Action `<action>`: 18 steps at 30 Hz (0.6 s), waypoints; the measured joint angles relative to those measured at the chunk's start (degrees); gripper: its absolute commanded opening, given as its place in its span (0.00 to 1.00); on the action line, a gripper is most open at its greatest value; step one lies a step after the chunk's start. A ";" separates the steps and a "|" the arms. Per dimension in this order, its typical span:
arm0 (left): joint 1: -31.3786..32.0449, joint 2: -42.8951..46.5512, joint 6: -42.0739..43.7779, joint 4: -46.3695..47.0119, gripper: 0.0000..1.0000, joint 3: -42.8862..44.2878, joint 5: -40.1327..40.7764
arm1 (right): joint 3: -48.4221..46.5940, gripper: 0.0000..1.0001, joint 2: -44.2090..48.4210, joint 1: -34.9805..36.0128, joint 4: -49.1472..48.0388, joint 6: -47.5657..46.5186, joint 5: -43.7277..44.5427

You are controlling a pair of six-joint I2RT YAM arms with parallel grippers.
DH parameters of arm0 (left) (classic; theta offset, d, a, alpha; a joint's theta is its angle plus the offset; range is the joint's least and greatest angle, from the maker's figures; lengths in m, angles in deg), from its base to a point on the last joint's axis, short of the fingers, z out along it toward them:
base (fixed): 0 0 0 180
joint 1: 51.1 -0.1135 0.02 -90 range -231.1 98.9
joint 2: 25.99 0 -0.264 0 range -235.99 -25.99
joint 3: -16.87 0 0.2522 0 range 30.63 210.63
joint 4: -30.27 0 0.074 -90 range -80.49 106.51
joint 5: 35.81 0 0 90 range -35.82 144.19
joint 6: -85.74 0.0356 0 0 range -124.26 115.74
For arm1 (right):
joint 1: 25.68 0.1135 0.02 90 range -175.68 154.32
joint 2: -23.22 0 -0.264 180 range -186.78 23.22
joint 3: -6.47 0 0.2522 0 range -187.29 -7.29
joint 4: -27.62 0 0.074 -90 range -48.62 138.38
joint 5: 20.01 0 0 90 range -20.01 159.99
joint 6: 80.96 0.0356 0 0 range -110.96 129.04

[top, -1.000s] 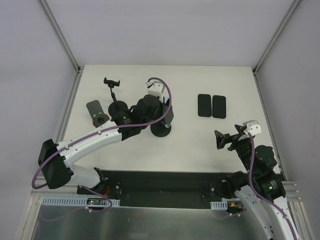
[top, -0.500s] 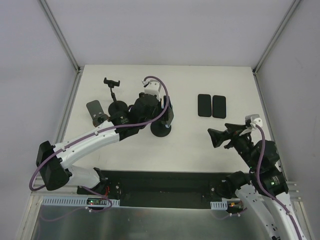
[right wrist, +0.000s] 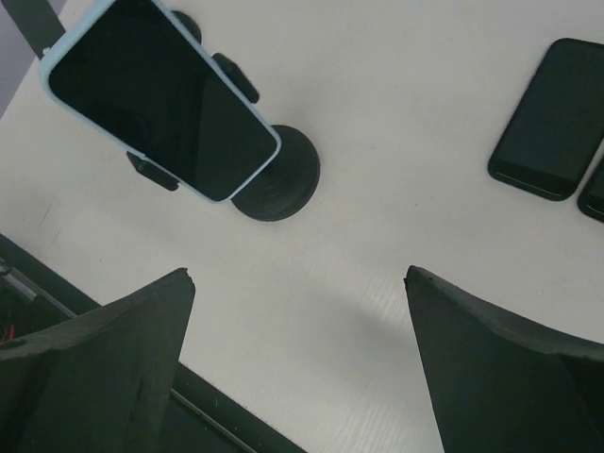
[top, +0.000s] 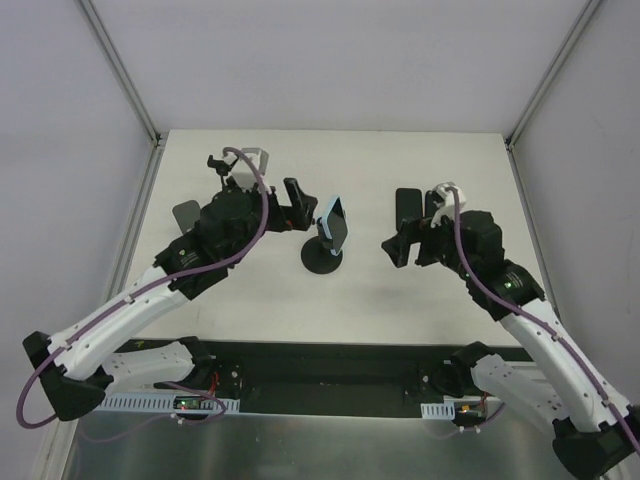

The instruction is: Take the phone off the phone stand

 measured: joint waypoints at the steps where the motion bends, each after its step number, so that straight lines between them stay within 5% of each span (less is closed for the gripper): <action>1: -0.61 2.14 -0.02 0.13 0.99 -1.40 0.07 | -1.14 0.96 -1.90 1.73 0.11 -0.04 1.03; 11: -11.82 18.27 -2.40 0.76 0.99 -23.39 -0.31 | -22.53 0.96 -21.16 25.14 6.88 -2.60 25.11; 18: -12.04 20.44 -2.56 0.81 0.99 -27.28 -1.31 | -37.90 0.96 -36.41 34.56 10.67 -2.32 41.03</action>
